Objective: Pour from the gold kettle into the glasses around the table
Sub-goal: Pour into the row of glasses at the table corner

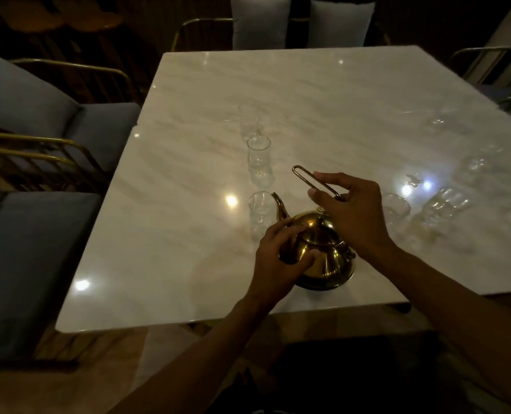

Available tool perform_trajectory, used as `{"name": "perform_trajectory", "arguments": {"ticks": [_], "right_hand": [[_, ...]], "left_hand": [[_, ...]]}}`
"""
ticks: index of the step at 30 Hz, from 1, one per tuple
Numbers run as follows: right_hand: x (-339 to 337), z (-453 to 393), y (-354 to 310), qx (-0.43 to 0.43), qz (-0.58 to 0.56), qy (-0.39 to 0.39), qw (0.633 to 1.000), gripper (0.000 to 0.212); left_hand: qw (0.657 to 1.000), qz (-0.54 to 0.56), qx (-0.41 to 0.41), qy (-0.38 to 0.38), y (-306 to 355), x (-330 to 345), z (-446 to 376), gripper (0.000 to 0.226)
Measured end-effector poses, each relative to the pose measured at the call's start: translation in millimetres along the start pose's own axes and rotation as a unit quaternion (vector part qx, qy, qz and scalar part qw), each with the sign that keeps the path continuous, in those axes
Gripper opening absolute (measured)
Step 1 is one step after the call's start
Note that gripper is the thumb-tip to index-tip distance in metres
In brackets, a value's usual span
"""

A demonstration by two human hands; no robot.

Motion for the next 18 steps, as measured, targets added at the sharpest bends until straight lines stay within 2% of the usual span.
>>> {"name": "perform_trajectory", "arguments": {"ticks": [5,18], "right_hand": [[11.8,1.7,-15.4,-0.005,0.025,-0.003,1.0,0.027],[35.0,-18.5,-27.0,0.005,0.109,-0.066,0.992,0.027]], "left_hand": [[1.0,0.03,-0.007,0.002,4.7,-12.7,0.5,0.047],[0.989,0.111,-0.098,0.015,6.9,-15.9,-2.6,0.04]]}}
Point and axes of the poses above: each hand's wrist, its own z-axis away from the middle knuckle, its own x-axis out of the palm, y = z × x, the point moved 2 cm from there along -z, towards the middle knuckle, and after that the axes turned 8 degrees about y, right-handed, at the moved point
